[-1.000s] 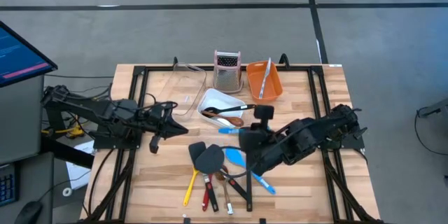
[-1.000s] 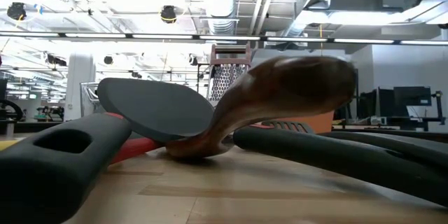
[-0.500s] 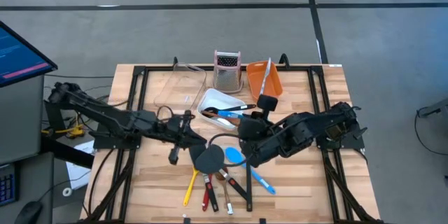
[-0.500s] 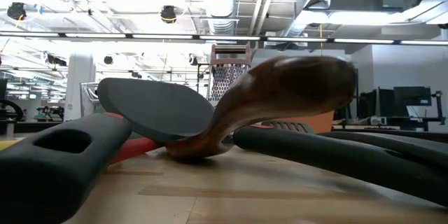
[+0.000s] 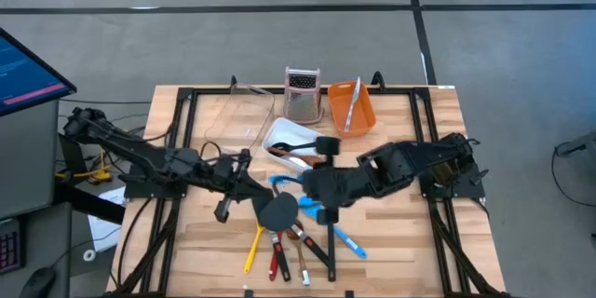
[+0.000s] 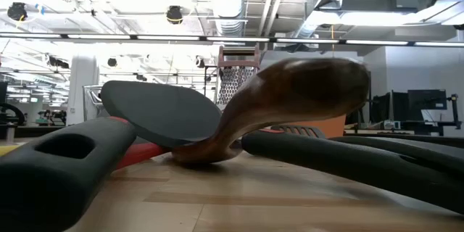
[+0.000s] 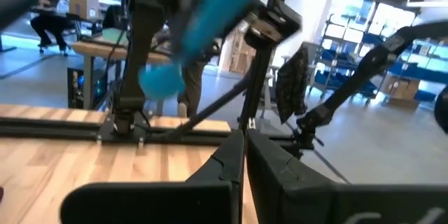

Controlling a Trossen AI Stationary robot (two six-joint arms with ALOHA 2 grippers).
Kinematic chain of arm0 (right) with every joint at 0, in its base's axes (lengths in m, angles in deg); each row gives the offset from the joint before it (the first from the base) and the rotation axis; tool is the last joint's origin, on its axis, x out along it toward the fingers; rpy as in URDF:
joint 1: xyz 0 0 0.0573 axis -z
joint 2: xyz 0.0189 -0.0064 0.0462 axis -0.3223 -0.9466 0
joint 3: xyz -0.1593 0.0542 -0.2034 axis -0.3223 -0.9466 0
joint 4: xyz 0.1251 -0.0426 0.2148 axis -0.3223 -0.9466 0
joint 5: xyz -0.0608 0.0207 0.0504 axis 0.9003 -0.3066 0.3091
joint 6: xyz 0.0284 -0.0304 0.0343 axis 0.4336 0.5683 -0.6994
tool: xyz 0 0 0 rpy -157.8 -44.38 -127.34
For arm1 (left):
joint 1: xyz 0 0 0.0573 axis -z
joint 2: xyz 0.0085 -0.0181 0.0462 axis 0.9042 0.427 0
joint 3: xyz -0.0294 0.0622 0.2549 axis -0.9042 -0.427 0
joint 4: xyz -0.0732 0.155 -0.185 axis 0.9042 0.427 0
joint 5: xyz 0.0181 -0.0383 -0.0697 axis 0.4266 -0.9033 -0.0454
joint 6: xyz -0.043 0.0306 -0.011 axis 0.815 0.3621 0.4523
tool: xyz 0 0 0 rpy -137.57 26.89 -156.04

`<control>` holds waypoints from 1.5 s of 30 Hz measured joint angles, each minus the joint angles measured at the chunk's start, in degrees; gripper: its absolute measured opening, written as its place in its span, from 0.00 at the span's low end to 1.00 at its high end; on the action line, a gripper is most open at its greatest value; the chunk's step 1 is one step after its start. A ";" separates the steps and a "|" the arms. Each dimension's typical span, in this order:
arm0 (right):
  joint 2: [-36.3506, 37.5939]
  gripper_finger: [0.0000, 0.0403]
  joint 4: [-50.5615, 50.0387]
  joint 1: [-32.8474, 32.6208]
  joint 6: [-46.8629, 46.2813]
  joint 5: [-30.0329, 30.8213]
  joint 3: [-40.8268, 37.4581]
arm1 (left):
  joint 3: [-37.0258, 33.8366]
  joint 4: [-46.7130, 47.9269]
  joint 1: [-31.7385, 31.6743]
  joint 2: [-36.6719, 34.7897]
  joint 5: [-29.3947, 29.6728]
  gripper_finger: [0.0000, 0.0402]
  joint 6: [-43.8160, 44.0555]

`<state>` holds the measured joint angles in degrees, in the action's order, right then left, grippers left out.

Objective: Pick & Place Kitchen Items
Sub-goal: Put the blue serving spoon into the white bin

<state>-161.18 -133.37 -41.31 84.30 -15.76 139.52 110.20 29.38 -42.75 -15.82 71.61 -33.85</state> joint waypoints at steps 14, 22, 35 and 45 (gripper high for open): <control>1.57 0.06 1.61 12.01 11.47 -19.75 0.02 | 0.02 0.30 6.39 -9.13 -0.04 0.00 -5.66; 2.19 0.06 -4.53 20.81 11.94 -20.79 0.04 | 0.02 3.71 6.65 -9.98 -0.02 0.00 -6.07; 2.01 0.06 -6.09 27.67 18.57 -28.52 0.00 | 0.02 9.22 5.68 -9.98 0.03 0.00 -6.06; 2.01 0.06 -6.79 35.84 24.23 -35.92 0.00 | 0.02 9.20 2.26 -9.96 8.39 0.00 -9.06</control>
<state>-159.17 -140.16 -5.46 108.53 -51.68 139.52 110.22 38.58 -40.48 -25.78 80.00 -42.91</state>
